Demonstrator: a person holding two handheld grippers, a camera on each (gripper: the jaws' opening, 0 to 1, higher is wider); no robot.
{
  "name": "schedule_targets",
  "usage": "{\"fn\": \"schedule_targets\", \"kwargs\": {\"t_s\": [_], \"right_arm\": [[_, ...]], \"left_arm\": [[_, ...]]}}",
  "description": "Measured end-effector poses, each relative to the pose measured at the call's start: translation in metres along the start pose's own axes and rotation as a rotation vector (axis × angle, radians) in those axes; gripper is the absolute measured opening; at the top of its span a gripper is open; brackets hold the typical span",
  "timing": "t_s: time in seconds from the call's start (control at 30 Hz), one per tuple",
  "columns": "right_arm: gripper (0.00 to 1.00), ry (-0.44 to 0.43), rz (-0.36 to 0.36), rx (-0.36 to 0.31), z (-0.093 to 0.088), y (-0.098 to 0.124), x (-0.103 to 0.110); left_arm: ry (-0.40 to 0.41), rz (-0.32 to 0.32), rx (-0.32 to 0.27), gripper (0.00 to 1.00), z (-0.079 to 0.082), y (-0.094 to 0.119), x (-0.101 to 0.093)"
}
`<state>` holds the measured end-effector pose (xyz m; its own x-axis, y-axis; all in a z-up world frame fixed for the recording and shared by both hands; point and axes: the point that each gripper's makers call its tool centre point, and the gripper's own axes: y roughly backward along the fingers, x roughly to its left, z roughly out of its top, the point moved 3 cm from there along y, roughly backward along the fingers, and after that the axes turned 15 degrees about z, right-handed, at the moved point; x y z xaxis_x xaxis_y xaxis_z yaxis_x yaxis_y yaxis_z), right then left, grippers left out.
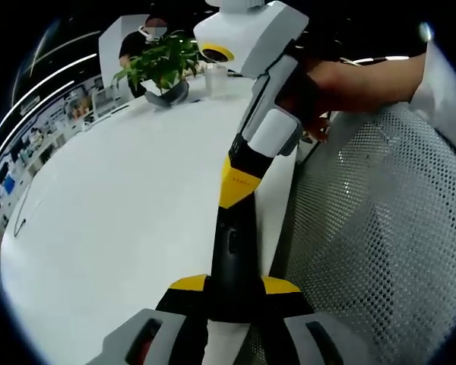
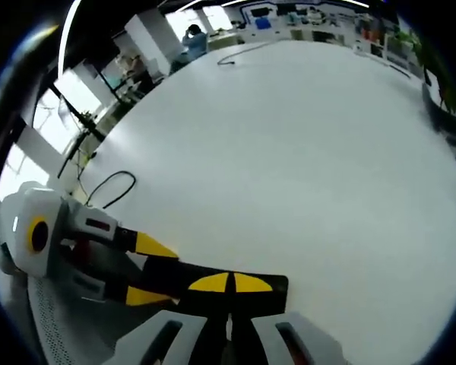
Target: Press the specified remote control buttons in sequence, fully releasing each button before pressing the next.
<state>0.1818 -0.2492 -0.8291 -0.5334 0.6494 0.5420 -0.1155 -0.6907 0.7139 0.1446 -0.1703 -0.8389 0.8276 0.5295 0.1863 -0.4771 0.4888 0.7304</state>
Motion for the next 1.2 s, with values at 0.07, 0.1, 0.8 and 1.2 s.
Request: {"fn": "schedule_targets", "kwargs": {"t_s": [0.07, 0.1, 0.8, 1.2], "right_arm": [[0.0, 0.002, -0.001, 0.0, 0.0, 0.0, 0.0], [0.0, 0.005, -0.001, 0.0, 0.0, 0.0, 0.0], [0.0, 0.02, 0.015, 0.019, 0.002, 0.004, 0.007], [0.0, -0.036, 0.049, 0.082, -0.007, 0.001, 0.011]], "left_arm": [[0.0, 0.0, 0.0, 0.24, 0.0, 0.0, 0.0], [0.0, 0.0, 0.0, 0.24, 0.0, 0.0, 0.0], [0.0, 0.001, -0.001, 0.24, -0.001, 0.0, 0.0], [0.001, 0.002, -0.001, 0.24, -0.001, 0.001, 0.0]]}}
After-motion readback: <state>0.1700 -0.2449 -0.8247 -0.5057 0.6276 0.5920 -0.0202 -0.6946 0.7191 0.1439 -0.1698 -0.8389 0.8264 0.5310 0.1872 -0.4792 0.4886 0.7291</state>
